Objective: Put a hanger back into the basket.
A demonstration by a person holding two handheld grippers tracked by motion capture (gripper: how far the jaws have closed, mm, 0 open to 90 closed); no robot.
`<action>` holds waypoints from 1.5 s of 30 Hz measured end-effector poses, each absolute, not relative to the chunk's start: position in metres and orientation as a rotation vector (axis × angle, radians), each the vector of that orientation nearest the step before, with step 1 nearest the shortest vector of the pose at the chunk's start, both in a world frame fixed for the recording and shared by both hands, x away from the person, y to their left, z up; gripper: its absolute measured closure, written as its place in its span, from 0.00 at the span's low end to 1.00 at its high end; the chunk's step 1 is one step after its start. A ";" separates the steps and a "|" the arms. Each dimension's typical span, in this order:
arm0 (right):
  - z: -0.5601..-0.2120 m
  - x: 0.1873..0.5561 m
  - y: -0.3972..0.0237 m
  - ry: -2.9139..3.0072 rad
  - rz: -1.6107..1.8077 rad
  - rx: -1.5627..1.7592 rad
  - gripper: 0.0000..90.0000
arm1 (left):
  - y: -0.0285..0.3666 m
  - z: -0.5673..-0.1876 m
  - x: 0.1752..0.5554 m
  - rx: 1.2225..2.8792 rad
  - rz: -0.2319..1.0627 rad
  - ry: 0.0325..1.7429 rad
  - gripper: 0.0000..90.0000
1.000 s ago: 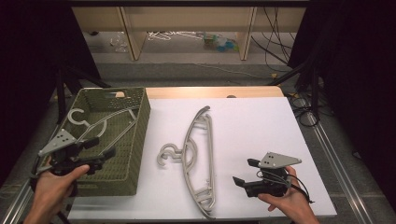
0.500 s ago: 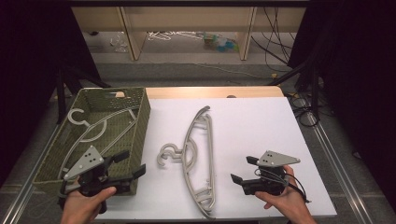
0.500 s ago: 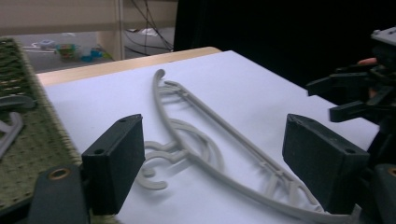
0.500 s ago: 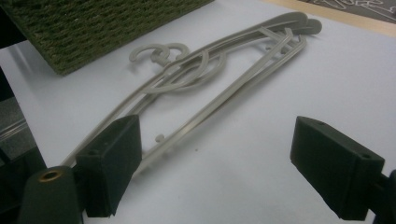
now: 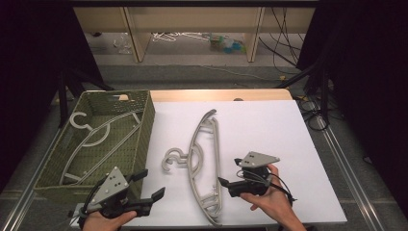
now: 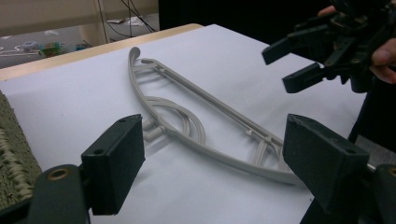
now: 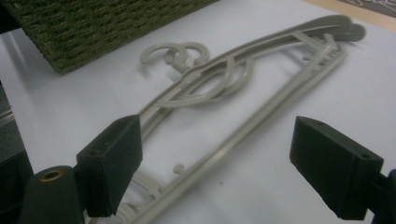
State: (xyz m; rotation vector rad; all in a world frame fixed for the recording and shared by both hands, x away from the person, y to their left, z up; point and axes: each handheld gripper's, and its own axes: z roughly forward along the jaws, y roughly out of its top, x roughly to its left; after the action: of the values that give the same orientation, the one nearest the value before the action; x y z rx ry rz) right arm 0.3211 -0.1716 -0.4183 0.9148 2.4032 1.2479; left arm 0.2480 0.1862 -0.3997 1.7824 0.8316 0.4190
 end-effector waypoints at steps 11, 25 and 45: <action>-0.435 0.324 -0.113 2.546 1.125 0.821 0.20 | 0.184 -0.411 0.244 1.806 0.430 0.816 0.23; -0.457 0.334 -0.067 2.689 0.935 0.818 0.20 | 0.185 -0.414 0.245 1.805 0.400 0.802 0.23; -0.468 0.346 -0.050 2.823 0.804 0.859 0.65 | 0.185 -0.415 0.244 1.829 0.394 0.787 0.23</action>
State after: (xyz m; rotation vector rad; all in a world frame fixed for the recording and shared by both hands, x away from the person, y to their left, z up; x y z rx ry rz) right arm 0.3465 -0.0498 -0.4679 0.8588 2.8232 0.8043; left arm 0.2439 0.1851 -0.4146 1.8294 0.7866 0.3935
